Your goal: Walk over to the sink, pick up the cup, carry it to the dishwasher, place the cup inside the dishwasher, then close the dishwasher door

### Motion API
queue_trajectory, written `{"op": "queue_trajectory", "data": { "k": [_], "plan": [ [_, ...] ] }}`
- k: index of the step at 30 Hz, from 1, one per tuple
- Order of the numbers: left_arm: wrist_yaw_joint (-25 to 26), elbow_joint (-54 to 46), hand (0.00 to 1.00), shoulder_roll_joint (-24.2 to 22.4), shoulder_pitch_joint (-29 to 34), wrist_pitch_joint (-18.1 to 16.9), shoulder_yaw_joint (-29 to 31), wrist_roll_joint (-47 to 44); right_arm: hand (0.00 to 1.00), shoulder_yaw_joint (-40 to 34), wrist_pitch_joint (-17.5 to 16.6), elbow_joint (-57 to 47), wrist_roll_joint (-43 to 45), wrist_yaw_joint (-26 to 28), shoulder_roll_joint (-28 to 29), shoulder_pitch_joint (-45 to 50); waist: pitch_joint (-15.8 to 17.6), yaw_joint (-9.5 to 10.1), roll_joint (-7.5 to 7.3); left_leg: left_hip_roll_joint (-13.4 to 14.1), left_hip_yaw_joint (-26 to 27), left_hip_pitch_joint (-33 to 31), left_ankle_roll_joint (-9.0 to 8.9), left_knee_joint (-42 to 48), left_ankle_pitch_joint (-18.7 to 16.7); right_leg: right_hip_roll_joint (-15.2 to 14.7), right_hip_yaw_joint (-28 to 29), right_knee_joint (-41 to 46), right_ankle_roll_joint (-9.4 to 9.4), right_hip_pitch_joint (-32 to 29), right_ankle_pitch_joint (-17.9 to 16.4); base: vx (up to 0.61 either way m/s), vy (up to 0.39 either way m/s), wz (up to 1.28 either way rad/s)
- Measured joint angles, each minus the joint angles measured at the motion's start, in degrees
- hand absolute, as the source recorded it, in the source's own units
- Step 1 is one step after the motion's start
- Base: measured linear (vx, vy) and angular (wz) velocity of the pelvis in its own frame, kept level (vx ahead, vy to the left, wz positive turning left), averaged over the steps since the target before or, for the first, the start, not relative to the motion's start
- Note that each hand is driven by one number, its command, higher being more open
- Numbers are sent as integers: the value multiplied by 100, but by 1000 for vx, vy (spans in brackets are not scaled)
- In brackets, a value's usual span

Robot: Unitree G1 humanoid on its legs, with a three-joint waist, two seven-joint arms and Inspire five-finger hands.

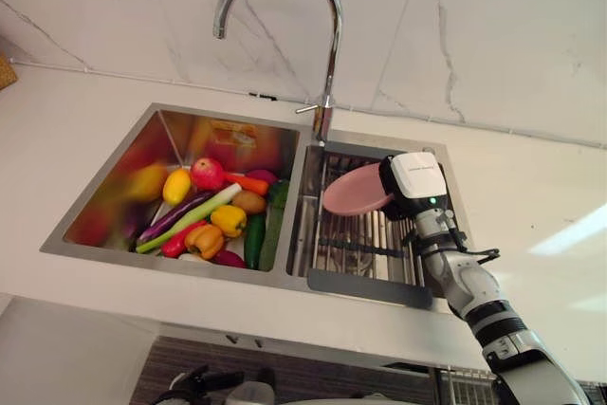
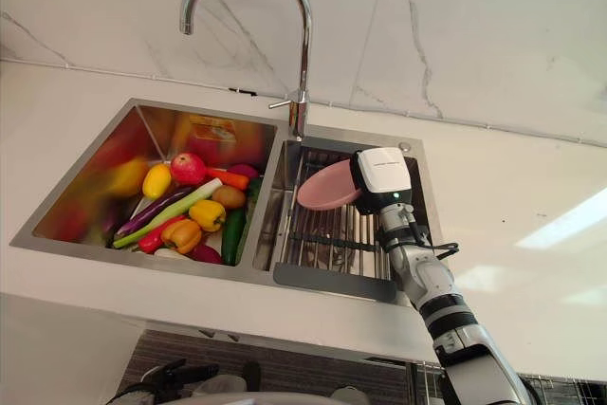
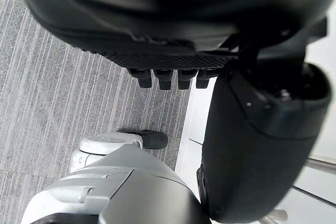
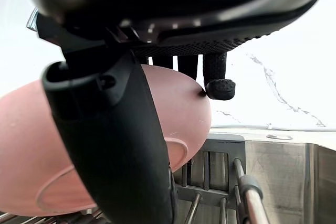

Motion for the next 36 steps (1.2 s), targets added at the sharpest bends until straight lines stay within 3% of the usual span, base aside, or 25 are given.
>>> {"op": "queue_trajectory", "data": {
  "k": [13, 19, 24, 27, 36],
  "plan": [
    [70, -42, 100, -9, 58, -1, 17, -44, 0, -195, -351, -1016, 847, 468, -39, 40, -3, -93, -25, 1, 203, 63, -19, 1, -14, 38, 202, -154, 26, 0, 90, 13, -6, -8],
    [161, -29, 100, -26, 90, -1, 28, -165, 0, -840, -314, -1937, 1251, 630, -168, 99, -6, -138, -24, 19, 493, 87, -34, 2, -84, 80, 502, -233, 18, -115, 186, 13, 9, -25],
    [236, 16, 100, -25, 185, -9, 34, -223, 0, -1438, -371, -2925, 1386, 757, -454, 286, -66, -288, -16, 61, 756, 189, -28, 2, -172, 137, 791, -241, 9, -171, 198, 15, 0, -27],
    [271, 142, 100, -25, 193, -36, 29, -287, 0, -1673, -396, -3154, 1504, 820, -497, 405, -93, -405, -19, 101, 900, 234, -30, 3, -200, 192, 933, -279, -17, -191, 215, 22, -11, -25],
    [394, 251, 100, -75, 221, -59, 24, -399, 0, -2254, -350, -3580, 1796, 632, -494, 1010, -217, -501, 31, 184, 1218, 287, -91, 32, -284, 324, 1240, -361, -61, -314, 248, 18, -14, -19]
  ]
}}
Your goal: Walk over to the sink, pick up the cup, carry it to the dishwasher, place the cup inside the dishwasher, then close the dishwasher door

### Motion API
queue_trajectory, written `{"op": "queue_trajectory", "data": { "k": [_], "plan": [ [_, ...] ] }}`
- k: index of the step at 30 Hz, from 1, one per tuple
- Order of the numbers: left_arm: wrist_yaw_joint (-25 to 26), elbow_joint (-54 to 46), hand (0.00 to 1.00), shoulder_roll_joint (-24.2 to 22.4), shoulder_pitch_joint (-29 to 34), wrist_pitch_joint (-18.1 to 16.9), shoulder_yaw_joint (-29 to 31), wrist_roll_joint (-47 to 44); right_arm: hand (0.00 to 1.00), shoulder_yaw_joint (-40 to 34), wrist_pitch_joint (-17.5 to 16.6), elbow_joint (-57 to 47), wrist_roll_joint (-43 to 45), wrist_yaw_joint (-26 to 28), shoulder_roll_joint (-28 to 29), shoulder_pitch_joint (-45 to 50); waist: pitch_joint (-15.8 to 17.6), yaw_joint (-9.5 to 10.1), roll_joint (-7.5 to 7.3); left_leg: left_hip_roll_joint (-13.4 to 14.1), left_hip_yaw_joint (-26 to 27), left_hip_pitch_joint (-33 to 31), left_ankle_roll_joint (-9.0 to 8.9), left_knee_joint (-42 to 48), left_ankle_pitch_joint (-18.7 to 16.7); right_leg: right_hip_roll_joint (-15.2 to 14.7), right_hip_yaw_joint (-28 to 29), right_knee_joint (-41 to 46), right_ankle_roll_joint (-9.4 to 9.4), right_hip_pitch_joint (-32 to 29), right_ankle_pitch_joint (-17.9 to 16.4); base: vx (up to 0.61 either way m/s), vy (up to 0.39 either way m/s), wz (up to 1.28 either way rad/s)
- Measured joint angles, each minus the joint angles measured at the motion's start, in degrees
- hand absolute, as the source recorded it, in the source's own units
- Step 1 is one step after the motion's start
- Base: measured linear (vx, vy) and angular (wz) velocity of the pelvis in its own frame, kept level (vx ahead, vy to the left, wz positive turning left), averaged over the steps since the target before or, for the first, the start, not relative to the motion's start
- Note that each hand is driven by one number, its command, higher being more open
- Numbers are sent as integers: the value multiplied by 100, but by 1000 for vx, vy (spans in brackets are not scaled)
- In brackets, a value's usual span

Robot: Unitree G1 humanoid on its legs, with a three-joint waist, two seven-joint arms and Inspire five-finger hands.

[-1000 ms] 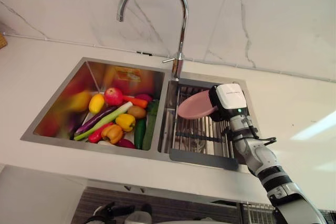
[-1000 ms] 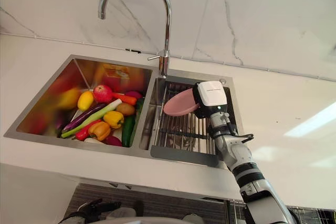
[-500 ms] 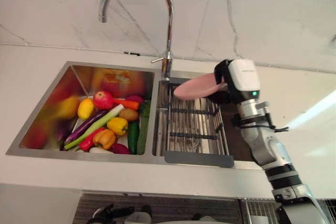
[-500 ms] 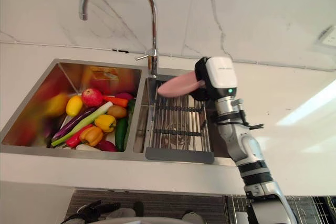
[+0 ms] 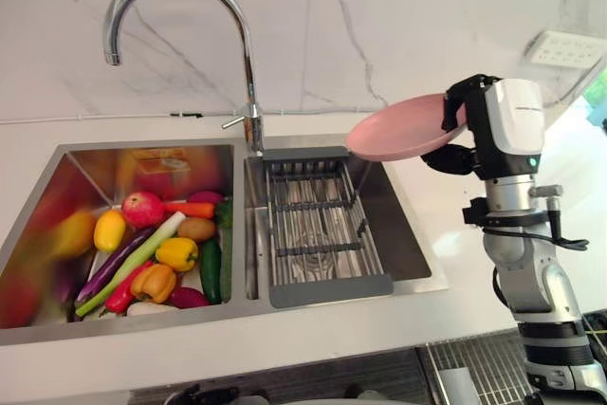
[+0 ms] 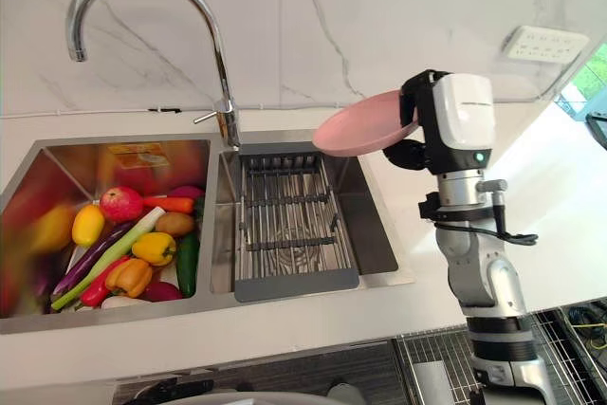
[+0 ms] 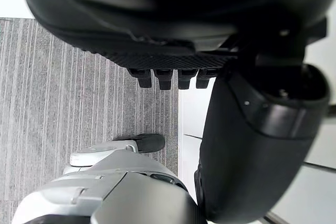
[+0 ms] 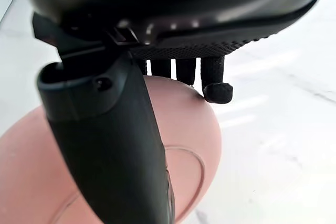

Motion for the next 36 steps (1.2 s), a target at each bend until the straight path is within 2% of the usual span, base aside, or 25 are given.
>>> {"op": "queue_trajectory", "data": {
  "k": [8, 10, 17, 18, 20, 22, 24, 25, 26, 27, 28, 29, 30, 31, 32, 33, 34, 35, 36],
  "plan": [
    [13, 166, 100, -40, 122, -20, -1, -39, 0, -1271, 29, -458, 354, -849, 28, 679, -141, -240, 80, -13, 365, 105, 7, 2, -124, 38, 380, -2, 12, -113, 44, -2, 10, -24],
    [22, 190, 100, -51, 139, -24, 4, -56, 0, -1559, 20, -485, 417, -1054, 37, 876, -181, -251, 102, -14, 458, 87, 12, 2, -135, 52, 491, 12, 4, -199, 67, -33, 15, -28],
    [103, 220, 100, -58, 223, -20, 27, -98, 0, -2070, 3, -521, 452, -1664, 314, 1167, -192, -387, 115, -30, 851, 86, -20, 2, -170, 97, 823, 89, -60, -507, 111, -64, 12, -30],
    [108, 210, 100, -60, 255, -19, 49, -93, 0, -2132, -1, -545, 451, -1725, 339, 1245, -192, -385, 112, -31, 972, 86, -22, 3, -172, 95, 817, 71, -117, -568, 87, -53, 18, -59],
    [116, 200, 100, -56, 347, 0, 61, -36, 0, -2145, -31, -555, 452, -1783, 347, 1295, -195, -387, 118, 0, 1240, 84, -42, 3, -193, -4, 393, 86, -248, -665, 63, -24, 30, -75],
    [106, 147, 100, -54, 473, 33, 246, -91, 0, -2247, -87, -660, 467, -1870, 419, 1514, -192, -391, 116, 66, 1609, 67, -10, 77, -217, -232, -573, 319, -732, -796, 86, 36, 58, -77],
    [91, 135, 100, -40, 565, 128, 494, -284, 0, -2254, -133, -878, 648, -1868, 623, 1620, -173, -418, 66, 171, 1797, -30, -10, 436, -405, -401, -1138, 720, -1105, -923, 112, 51, 25, -56],
    [107, 136, 100, -49, 571, 177, 572, -357, 0, -2253, -175, -924, 747, -1866, 680, 1651, -160, -435, 40, 215, 1826, -86, -20, 563, -476, -414, -1214, 847, -1068, -972, 225, 15, -33, -59],
    [140, 148, 100, -56, 560, 243, 699, -389, 0, -2227, -241, -927, 900, -1849, 794, 1686, -154, -429, 33, 305, 1903, -167, -2, 720, -572, -492, -1511, 1162, -867, -1155, 410, -51, -31, -56],
    [144, 144, 100, -15, 562, 243, 715, -390, 0, -2217, -254, -920, 964, -1844, 952, 1737, -147, -425, 9, 339, 1980, -201, 30, 708, -622, -480, -1537, 1250, -706, -1300, 585, -99, -12, -68],
    [170, 193, 100, -33, 578, 215, 717, -385, 0, -2212, -265, -890, 1005, -1850, 1110, 1732, -175, -371, 108, 446, 2079, -239, 95, 661, -579, -405, -1494, 1275, -603, -1348, 633, -133, -29, -43],
    [263, 202, 100, -6, 566, 147, 633, -350, 0, -2207, -257, -816, 1010, -1964, 1259, 1752, -146, -425, 109, 499, 2124, -268, 188, 667, -517, -697, -1545, 2423, -934, -1509, -138, -95, -40, -16],
    [284, 210, 100, 6, 569, 132, 564, -346, 0, -2207, -257, -734, 1011, -2035, 1303, 1761, -136, -467, 66, 502, 2112, -271, 199, 683, -501, -851, -1541, 3007, -890, -1510, -462, -77, -63, 6],
    [325, 210, 100, 4, 570, 108, 505, -352, 0, -2203, -225, -569, 1012, -2155, 1371, 1761, -176, -470, 132, 516, 2098, -297, 198, 736, -491, -1030, -1533, 3601, -826, -1320, -869, -39, -48, 6],
    [355, 215, 100, 5, 575, 84, 505, -352, 0, -2185, -204, -487, 1013, -2216, 1393, 1760, -212, -449, 86, 530, 2111, -350, 194, 794, -492, -1061, -1517, 3625, -767, -1171, -990, -15, -129, -6],
    [398, 215, 100, 22, 579, 45, 505, -355, 0, -2108, -143, -390, 1045, -2302, 1404, 1754, -280, -400, 27, 594, 2148, -564, 144, 1075, -550, -1028, -1508, 3246, -628, -862, -1047, 28, -142, -29],
    [428, 155, 100, 64, 568, -5, 507, -377, 0, -1943, -75, -339, 1072, -2318, 1413, 1656, -293, -333, -85, 752, 2244, -885, 41, 1606, -677, -732, -1488, 2249, -269, -603, -1014, 35, -171, -47],
    [458, 153, 100, 54, 547, -7, 512, -404, 0, -1836, -41, -295, 1082, -2305, 1413, 1573, -304, -274, -55, 861, 2335, -1027, -5, 1790, -733, -524, -1525, 1719, -251, -508, -1001, 2, -203, -87],
    [509, 163, 100, 50, 506, 0, 545, -521, 0, -1639, 11, -222, 1110, -2257, 1477, 1450, -294, -187, -6, 1020, 2540, -1157, -70, 2000, -786, -235, -1477, 940, -80, -352, -892, -55, -234, -80]
  ]
}}
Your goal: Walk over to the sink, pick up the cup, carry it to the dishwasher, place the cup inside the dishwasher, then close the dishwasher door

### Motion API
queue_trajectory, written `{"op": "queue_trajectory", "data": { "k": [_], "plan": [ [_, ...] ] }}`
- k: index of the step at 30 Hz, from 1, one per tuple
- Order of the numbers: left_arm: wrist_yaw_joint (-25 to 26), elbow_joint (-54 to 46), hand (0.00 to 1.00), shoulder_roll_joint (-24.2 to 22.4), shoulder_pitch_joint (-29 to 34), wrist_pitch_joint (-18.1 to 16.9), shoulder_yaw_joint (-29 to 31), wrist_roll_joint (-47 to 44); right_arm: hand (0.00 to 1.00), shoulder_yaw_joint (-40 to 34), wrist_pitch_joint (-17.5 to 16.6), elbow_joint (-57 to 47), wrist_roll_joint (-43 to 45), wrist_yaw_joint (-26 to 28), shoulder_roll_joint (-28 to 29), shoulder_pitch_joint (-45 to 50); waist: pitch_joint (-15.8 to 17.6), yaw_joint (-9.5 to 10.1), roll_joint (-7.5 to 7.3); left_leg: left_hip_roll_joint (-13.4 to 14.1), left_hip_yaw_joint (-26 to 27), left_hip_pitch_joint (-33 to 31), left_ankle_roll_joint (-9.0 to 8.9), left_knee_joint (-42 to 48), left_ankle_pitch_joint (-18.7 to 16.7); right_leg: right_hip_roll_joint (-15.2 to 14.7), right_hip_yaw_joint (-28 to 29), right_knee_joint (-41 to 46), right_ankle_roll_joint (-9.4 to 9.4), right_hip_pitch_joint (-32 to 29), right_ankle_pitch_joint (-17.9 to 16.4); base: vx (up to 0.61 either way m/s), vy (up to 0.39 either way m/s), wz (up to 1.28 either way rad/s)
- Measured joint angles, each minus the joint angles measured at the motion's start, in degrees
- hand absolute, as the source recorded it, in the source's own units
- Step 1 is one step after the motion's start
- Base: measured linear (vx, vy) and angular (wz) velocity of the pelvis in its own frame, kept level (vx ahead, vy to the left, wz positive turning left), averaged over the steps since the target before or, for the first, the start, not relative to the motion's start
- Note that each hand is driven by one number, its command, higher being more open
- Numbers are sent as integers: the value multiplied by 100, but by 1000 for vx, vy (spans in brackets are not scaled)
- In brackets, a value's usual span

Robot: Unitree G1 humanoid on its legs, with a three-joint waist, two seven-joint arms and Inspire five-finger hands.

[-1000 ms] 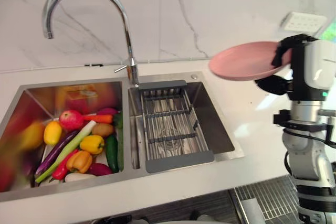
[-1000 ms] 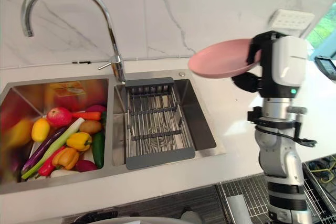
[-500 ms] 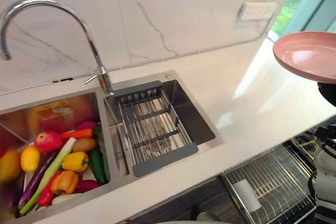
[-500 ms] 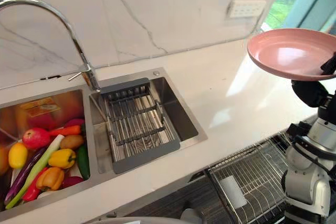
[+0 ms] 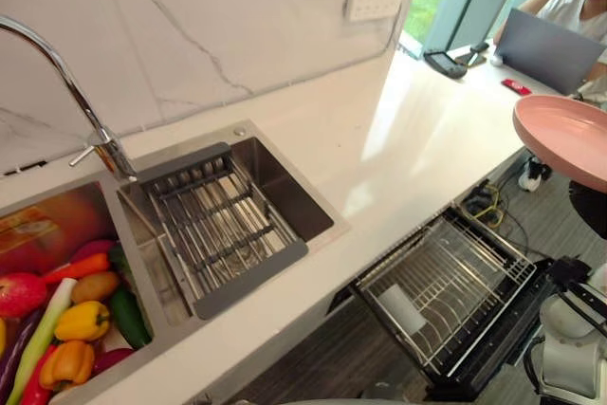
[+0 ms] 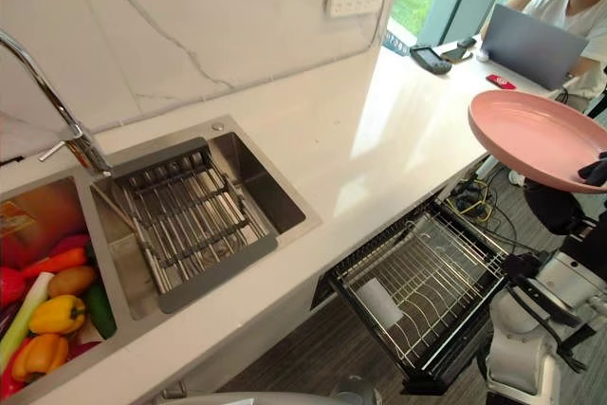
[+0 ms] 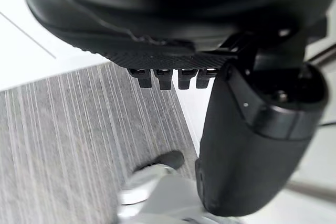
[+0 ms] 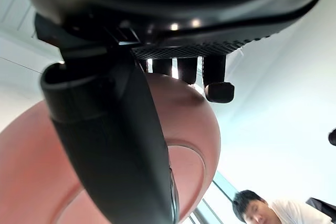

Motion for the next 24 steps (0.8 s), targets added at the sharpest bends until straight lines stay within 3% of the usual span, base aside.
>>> {"op": "queue_trajectory", "data": {
  "k": [1, 3, 8, 15, 24],
  "plan": [
    [48, 63, 100, -14, -47, 31, 11, -76, 0, 95, 22, 81, 16, 55, 95, 60, 84, -7, 43, 175, 31, -15, -12, 121, -17, 242, 48, -375, -59, 149, 221, -75, -204, -64],
    [128, 144, 100, -35, -36, 31, 12, -154, 0, 117, 41, 134, 34, 99, 270, 271, 97, -24, 69, 231, 58, 99, -52, 157, -31, 383, 91, -671, -73, 346, 315, -107, -85, -24],
    [162, 206, 100, -292, -6, 90, 43, -235, 0, 185, 38, 133, 173, 121, 389, 506, 281, -75, 179, 265, 261, 129, -64, 143, -37, 493, 303, -1120, -78, 374, 652, -119, 9, -22],
    [164, 188, 100, -440, -27, 83, 77, -243, 0, 605, 80, 373, 160, 142, 429, 411, 592, -77, 275, 175, 242, 35, 40, 228, -46, 449, 286, -1288, -38, 371, 847, -65, 83, 1],
    [-128, 177, 100, -695, -78, 65, -482, -394, 0, 643, 258, 1670, 141, 93, 144, -395, 1287, -107, 802, -213, -44, -233, 261, -128, 181, 105, 162, -1044, -15, -40, 852, -75, 106, 10]
  ]
}}
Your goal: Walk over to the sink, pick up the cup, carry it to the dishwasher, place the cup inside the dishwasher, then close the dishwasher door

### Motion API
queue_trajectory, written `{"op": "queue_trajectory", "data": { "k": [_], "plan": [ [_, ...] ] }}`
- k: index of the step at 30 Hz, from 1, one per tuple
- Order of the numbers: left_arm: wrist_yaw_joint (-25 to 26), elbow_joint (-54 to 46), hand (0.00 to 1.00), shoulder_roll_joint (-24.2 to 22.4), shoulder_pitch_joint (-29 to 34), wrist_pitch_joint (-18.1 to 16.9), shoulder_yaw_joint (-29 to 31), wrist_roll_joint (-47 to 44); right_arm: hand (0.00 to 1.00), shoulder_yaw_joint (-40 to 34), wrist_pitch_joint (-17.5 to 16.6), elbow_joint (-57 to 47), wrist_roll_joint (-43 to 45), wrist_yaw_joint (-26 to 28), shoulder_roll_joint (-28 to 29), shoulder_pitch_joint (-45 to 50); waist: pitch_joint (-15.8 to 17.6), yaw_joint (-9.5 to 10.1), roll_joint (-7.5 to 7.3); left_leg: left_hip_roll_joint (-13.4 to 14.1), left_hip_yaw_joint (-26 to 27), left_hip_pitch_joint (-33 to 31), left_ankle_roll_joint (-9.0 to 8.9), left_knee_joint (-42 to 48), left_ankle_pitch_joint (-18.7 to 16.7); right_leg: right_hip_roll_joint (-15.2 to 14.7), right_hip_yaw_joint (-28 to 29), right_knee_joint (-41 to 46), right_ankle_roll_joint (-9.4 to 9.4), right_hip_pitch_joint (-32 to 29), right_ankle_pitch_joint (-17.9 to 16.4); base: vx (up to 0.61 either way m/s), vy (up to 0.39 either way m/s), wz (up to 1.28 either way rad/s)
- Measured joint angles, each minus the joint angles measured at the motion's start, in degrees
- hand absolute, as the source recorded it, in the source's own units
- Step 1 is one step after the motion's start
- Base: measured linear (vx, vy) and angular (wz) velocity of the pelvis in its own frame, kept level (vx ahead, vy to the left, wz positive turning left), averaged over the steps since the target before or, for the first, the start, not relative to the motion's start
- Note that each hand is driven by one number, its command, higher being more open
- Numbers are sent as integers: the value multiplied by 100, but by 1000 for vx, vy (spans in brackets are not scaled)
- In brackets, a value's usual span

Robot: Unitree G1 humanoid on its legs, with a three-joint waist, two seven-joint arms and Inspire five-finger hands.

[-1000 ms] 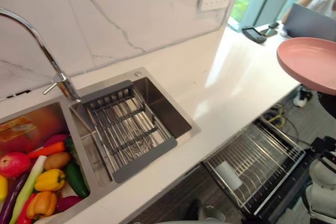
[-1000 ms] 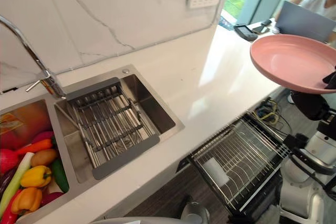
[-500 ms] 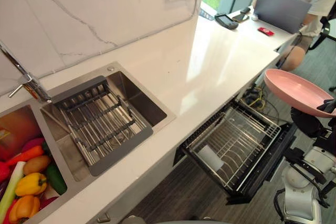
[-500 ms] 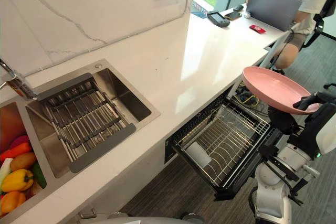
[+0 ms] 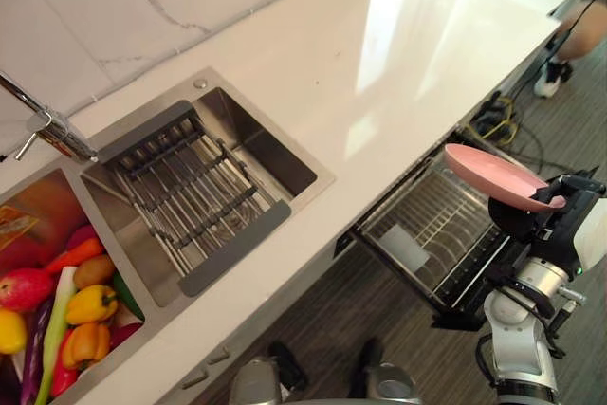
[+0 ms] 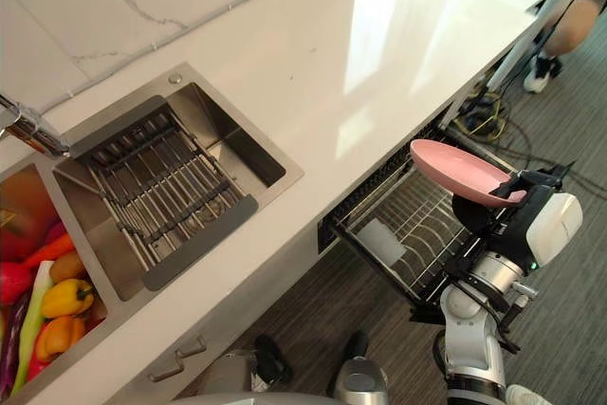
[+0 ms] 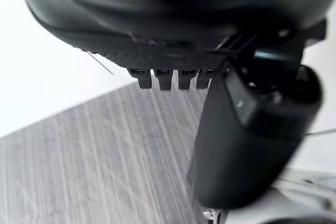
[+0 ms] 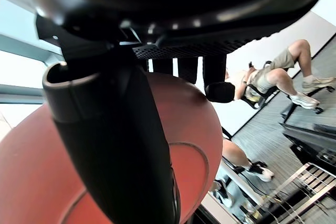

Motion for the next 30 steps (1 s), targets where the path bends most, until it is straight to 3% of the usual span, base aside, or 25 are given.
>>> {"op": "queue_trajectory", "data": {
  "k": [4, 9, 15, 21, 27, 28, 30],
  "plan": [
    [-39, 17, 100, 23, -116, 132, -70, -859, 0, 69, 158, 563, 4, -129, -302, -387, 257, 21, 125, -172, -398, -171, 62, -229, 195, -107, -26, 187, 33, -236, 20, -34, 38, 12],
    [-154, -9, 100, 61, -381, 147, -81, -925, 0, 86, 289, 1061, 101, -265, -763, -944, 592, 48, 204, -357, -701, -429, 91, -630, 566, -235, -48, 484, -31, -672, -22, -61, 27, 11],
    [-146, 77, 100, 251, -511, 669, -212, -2862, 0, 223, 446, 1926, 417, -119, -1133, -1505, 697, 110, 316, -472, -1055, -708, 72, -839, 815, -388, -52, 896, -115, -1153, -108, -70, 18, 9],
    [-87, 255, 100, 254, -706, 870, -214, -3627, 0, 547, 783, 3073, 704, 174, -1637, -2282, 780, 272, 462, -566, -1235, -1027, 67, -841, 950, -545, 21, 1238, -219, -1619, -192, -85, 24, 4],
    [119, 283, 100, 254, -842, 898, -198, -4062, 0, 675, 1190, 3325, 696, 359, -1921, -2532, 856, 342, 522, -644, -1427, -1196, 101, -837, 1009, -585, 122, 1375, -241, -1853, -175, -17, 9, 1],
    [106, 282, 100, 251, -875, 893, -181, -4065, 100, 676, 1255, 3405, 698, 355, -1940, -2568, 858, 356, 523, -644, -1441, -1235, 108, -832, 1019, -581, 122, 1375, -249, -1886, -169, 24, -2, 7],
    [64, 279, 100, 277, -936, 866, -180, -4021, 100, 682, 1329, 3577, 702, 322, -1946, -2705, 873, 360, 523, -640, -1474, -1266, 114, -811, 1024, -565, 123, 1365, -229, -1901, -137, 36, -7, 3]
  ]
}}
